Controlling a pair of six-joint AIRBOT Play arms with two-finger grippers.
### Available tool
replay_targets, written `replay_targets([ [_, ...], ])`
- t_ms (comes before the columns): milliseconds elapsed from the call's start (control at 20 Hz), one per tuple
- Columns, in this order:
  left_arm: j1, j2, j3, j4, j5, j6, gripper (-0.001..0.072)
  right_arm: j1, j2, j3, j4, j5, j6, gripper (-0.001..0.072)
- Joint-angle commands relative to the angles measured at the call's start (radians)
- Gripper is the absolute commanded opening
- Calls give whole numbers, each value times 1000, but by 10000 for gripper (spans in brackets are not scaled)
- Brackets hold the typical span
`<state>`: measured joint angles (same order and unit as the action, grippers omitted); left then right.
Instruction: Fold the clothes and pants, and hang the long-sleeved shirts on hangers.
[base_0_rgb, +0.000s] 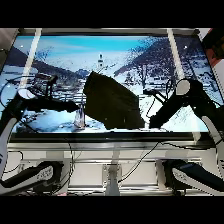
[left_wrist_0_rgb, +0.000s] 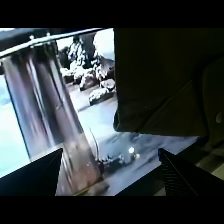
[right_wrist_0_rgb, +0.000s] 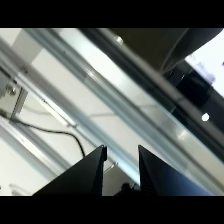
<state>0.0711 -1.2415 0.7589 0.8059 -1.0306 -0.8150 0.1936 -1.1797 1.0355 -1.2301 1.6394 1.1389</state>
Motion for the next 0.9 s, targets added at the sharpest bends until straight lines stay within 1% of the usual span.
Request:
replay_targets([
  [0,-83,-34,-118,-76,150,150,693,0,1,1,-7,-115,-7,253],
  [50,-100,-55,-117,-87,169,152,692,0,1,1,-7,-124,-7,253],
  [200,-142,-119,-117,-177,224,239,691,0,1,1,-6,-140,-7,253],
  [250,-152,-136,-117,-215,238,264,677,0,1,1,-6,-140,-7,253],
  [300,-163,-154,-117,-260,244,300,636,0,1,1,-6,-140,-7,253],
  [350,-174,-164,-117,-301,243,339,625,0,1,1,-6,-141,-7,253],
  [400,-187,-171,-117,-341,243,371,580,0,1,1,-6,-142,-7,253],
  [450,-201,-172,-116,-375,243,404,529,0,1,1,-6,-145,-7,253],
  [500,-215,-172,-116,-414,243,425,425,0,1,1,-6,-155,-7,253],
  [550,-226,-172,-113,-453,241,430,295,0,1,1,-6,-175,-7,253],
  [600,-233,-171,-105,-486,224,430,135,0,1,2,-5,-197,-6,253],
  [650,-232,-171,-84,-503,165,428,20,0,1,6,-3,-220,1,253],
  [700,-222,-169,-47,-496,93,394,21,0,1,17,-4,-239,14,253],
  [750,-206,-164,-4,-496,23,317,20,0,1,32,-5,-260,36,253],
  [800,-184,-151,47,-496,-56,217,20,0,1,50,-5,-285,56,252],
  [850,-158,-133,100,-484,-138,135,19,0,1,72,-6,-318,64,252],
])
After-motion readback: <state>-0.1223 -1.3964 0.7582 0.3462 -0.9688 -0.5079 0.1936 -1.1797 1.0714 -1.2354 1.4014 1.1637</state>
